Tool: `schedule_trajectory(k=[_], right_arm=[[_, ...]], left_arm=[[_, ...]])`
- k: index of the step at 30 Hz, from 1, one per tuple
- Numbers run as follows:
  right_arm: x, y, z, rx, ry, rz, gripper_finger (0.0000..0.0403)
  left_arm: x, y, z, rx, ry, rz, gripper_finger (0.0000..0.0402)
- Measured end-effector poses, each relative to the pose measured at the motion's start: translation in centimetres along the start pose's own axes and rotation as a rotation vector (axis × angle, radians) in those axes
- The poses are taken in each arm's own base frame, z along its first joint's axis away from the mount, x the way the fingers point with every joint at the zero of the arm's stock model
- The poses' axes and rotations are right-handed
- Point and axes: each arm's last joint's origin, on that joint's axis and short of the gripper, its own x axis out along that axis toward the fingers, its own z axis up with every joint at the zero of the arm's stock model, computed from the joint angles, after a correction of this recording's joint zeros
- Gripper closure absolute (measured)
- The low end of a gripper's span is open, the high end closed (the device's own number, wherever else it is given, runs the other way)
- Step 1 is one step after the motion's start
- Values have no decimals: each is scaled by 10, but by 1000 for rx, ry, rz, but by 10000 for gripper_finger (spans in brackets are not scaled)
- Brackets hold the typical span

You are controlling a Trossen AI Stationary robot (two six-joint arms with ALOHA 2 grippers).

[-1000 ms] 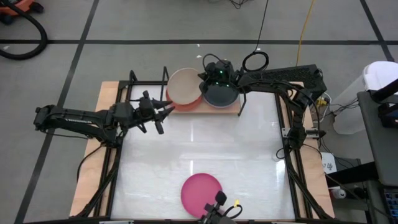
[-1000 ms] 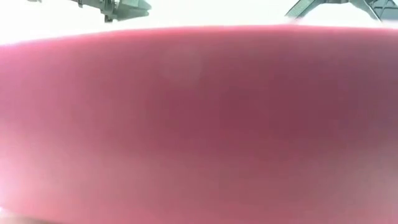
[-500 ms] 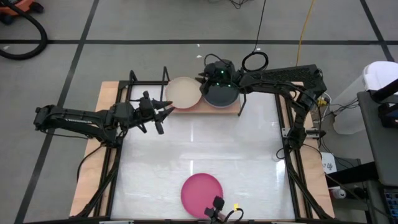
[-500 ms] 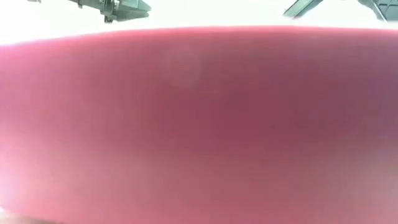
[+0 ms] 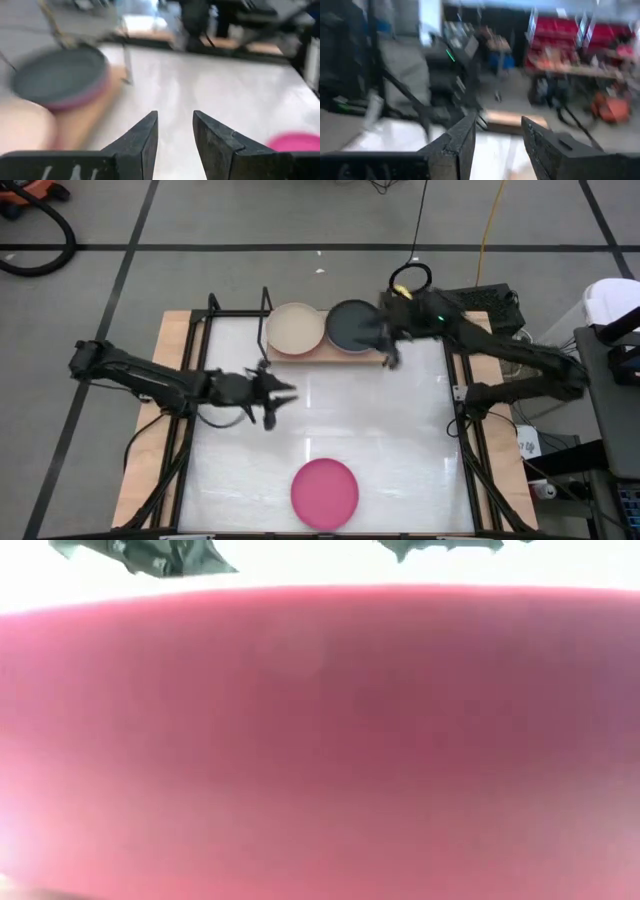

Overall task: Place and stack plates onto a shelf
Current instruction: Stack the pink plate on top of the white plate on the shelf

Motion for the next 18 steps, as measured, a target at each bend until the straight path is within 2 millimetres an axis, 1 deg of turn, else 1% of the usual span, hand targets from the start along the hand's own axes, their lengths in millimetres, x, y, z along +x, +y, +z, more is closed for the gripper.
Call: schedule_trajectory(k=[2,4,6,8,12,16,18], right_arm=[[-20,25,2,-14,-86,40,263],[-39,46,-1,-29,-182,83,263],[-56,64,-11,-37,-257,120,263],[-69,77,-22,-53,-319,147,263],[-86,91,-48,-39,-335,116,263],[-92,97,-70,-12,-304,78,263],[-94,99,-78,-3,-291,85,264]], left_arm=[[15,-9,-12,-34,60,-59,273],[28,-16,-25,-89,129,-133,273],[41,-23,-37,-161,210,-201,273],[53,-31,-47,-225,296,-254,273],[77,-48,-58,-288,462,-337,273],[101,-62,-60,-324,606,-371,273],[113,-68,-60,-339,677,-383,273]])
